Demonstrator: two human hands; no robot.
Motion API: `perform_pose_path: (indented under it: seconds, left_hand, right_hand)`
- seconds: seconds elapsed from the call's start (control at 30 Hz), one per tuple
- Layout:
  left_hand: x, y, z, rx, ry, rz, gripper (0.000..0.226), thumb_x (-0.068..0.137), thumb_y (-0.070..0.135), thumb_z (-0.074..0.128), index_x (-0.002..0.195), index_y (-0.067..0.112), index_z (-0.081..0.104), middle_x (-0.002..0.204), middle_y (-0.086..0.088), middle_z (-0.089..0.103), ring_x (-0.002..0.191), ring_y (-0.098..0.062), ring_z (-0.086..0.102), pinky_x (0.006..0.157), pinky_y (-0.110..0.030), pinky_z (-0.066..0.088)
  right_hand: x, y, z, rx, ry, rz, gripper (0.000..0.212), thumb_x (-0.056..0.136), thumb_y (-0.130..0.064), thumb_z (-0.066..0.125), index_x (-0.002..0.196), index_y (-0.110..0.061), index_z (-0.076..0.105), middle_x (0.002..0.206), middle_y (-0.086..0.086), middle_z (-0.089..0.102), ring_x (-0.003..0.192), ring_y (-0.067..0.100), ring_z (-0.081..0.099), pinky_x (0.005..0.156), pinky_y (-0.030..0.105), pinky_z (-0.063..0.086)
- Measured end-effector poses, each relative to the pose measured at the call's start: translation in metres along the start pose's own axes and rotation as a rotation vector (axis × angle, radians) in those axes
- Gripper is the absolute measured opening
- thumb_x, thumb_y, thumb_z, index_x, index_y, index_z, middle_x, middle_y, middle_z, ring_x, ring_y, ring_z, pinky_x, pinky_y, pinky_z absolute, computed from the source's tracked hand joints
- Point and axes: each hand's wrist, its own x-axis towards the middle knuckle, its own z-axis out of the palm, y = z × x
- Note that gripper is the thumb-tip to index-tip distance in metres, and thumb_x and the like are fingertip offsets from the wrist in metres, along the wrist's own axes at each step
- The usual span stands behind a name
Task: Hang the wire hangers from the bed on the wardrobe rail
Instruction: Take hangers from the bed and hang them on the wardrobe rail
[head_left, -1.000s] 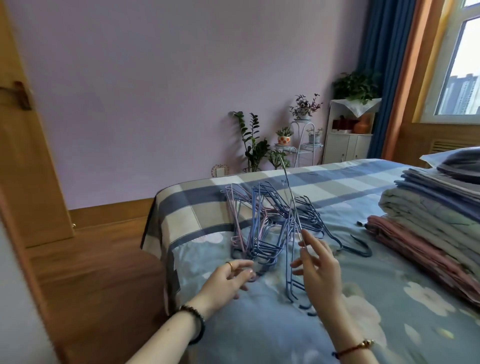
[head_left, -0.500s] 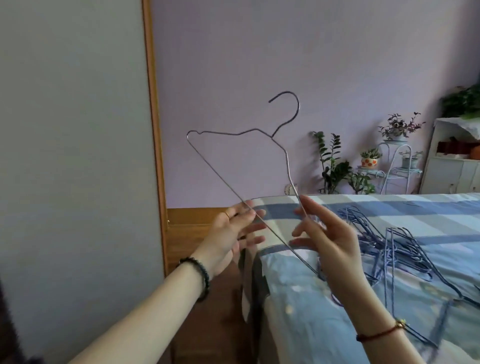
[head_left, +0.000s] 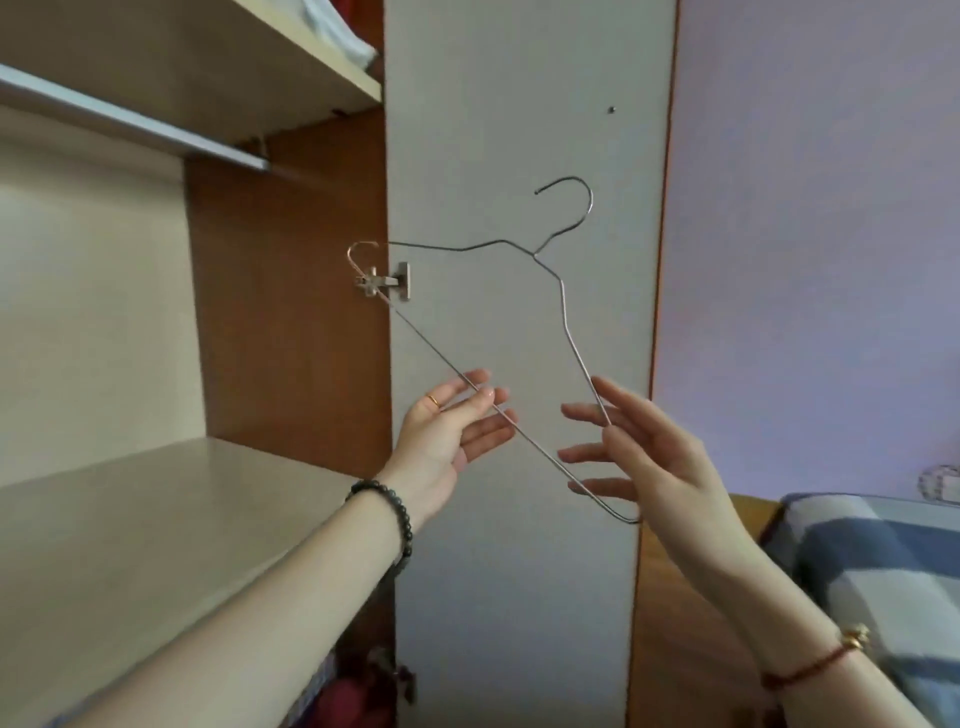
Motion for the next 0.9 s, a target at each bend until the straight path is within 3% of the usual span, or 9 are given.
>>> perform_pose_path:
  seconds: [0.23,0.57,0.73,0.83,0.9]
  left_hand:
    - [-0.009,0.087,-0.107,0.032,0.271,0.114,0.015,0.090,0.000,0.051,0.095,0.010,0.060,0.086,-0.008,0.067,0.060,-0.013,0.071,0.056,-0.023,0.058]
    - [-0.036,0.208,-0.220,0.142,0.498,0.304,0.013,0.092,0.001,0.048,0.101,0.006,0.056,0.086,-0.008,0.062,0.056,-0.009,0.069,0.057,-0.017,0.057]
    - [-0.042,0.271,-0.254,0.217,0.575,0.440,0.012,0.095,0.006,0.047,0.105,0.000,0.050,0.083,-0.009,0.061,0.055,-0.008,0.068,0.055,-0.016,0.056]
    - [-0.043,0.306,-0.267,0.261,0.631,0.518,0.011,0.096,0.010,0.045,0.097,0.000,0.050,0.081,-0.010,0.059,0.057,-0.010,0.066,0.056,-0.018,0.057]
    - [-0.042,0.325,-0.275,0.267,0.660,0.569,0.015,0.098,0.012,0.041,0.105,0.000,0.045,0.079,-0.008,0.057,0.061,-0.011,0.064,0.056,-0.018,0.057]
  right_hand:
    - [0.036,0.006,0.127,0.106,-0.270,0.031,0.039,0.093,-0.004,0.041,0.125,-0.027,0.046,0.108,-0.005,0.067,0.077,0.020,0.070,0.057,0.031,0.059]
    - [0.077,-0.024,0.291,0.183,-0.481,-0.119,0.033,0.095,-0.006,0.041,0.125,-0.017,0.048,0.102,-0.003,0.066,0.077,0.005,0.069,0.058,0.015,0.055]
    - [0.099,-0.061,0.366,0.263,-0.532,-0.168,0.035,0.096,-0.008,0.038,0.130,-0.012,0.045,0.099,0.003,0.065,0.075,0.023,0.067,0.069,0.028,0.057]
    - [0.111,-0.084,0.404,0.299,-0.568,-0.201,0.036,0.096,-0.005,0.035,0.131,-0.009,0.043,0.091,-0.001,0.061,0.071,0.021,0.063,0.070,0.029,0.056]
    - [0.117,-0.099,0.427,0.308,-0.589,-0.236,0.037,0.096,-0.006,0.035,0.132,-0.008,0.042,0.087,-0.005,0.059,0.073,0.022,0.062,0.073,0.032,0.055]
